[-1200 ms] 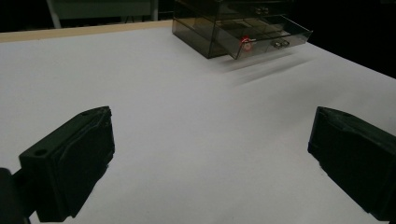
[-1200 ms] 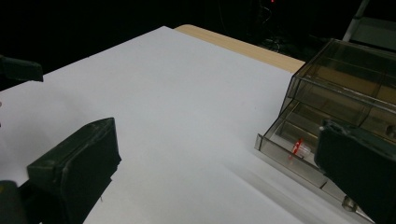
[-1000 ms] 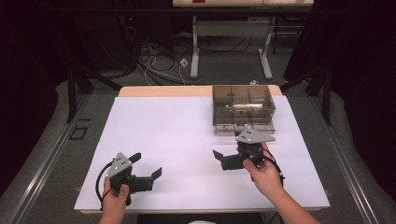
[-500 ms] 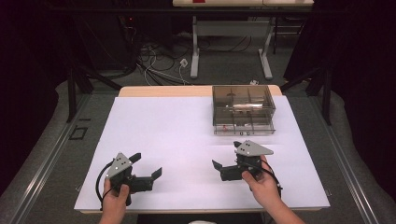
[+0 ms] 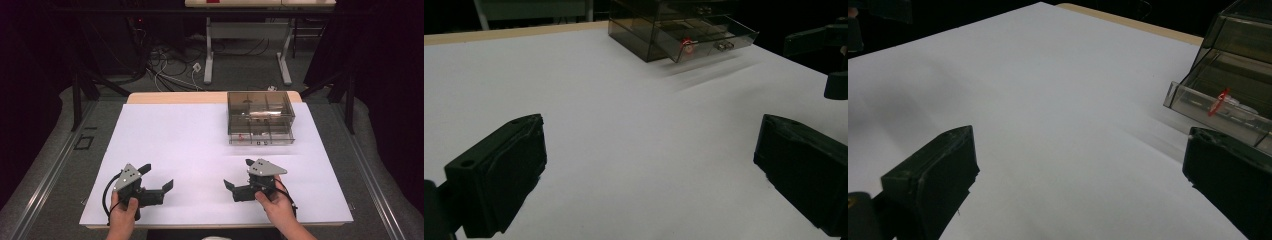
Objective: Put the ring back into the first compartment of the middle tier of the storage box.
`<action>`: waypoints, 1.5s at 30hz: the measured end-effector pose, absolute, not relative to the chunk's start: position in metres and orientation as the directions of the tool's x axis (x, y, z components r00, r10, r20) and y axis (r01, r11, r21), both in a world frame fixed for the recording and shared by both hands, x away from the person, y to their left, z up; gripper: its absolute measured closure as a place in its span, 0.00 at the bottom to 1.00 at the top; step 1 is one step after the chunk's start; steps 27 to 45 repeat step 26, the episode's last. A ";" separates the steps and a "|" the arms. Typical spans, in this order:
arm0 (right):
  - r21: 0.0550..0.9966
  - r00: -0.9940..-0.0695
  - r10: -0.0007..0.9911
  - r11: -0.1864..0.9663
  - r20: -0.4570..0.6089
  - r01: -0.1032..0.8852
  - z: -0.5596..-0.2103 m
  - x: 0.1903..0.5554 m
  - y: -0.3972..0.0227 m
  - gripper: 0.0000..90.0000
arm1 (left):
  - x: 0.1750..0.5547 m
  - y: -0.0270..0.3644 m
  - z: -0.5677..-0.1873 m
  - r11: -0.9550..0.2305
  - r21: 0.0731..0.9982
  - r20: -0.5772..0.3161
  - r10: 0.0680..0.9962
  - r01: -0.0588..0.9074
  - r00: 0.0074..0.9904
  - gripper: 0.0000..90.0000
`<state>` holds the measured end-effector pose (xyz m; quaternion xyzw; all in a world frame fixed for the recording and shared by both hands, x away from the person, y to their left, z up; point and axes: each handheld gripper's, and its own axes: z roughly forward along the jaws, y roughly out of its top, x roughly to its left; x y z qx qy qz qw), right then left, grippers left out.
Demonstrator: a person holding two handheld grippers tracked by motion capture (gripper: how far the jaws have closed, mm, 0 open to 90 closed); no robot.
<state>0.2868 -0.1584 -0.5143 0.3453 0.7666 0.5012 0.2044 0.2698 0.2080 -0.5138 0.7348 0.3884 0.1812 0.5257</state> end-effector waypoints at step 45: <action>0.900 -0.684 0.727 0.259 0.056 0.349 -0.532 0.284 -0.154 0.02 | 0.270 0.207 -0.514 -0.145 0.913 -0.145 0.759 0.382 0.635 0.00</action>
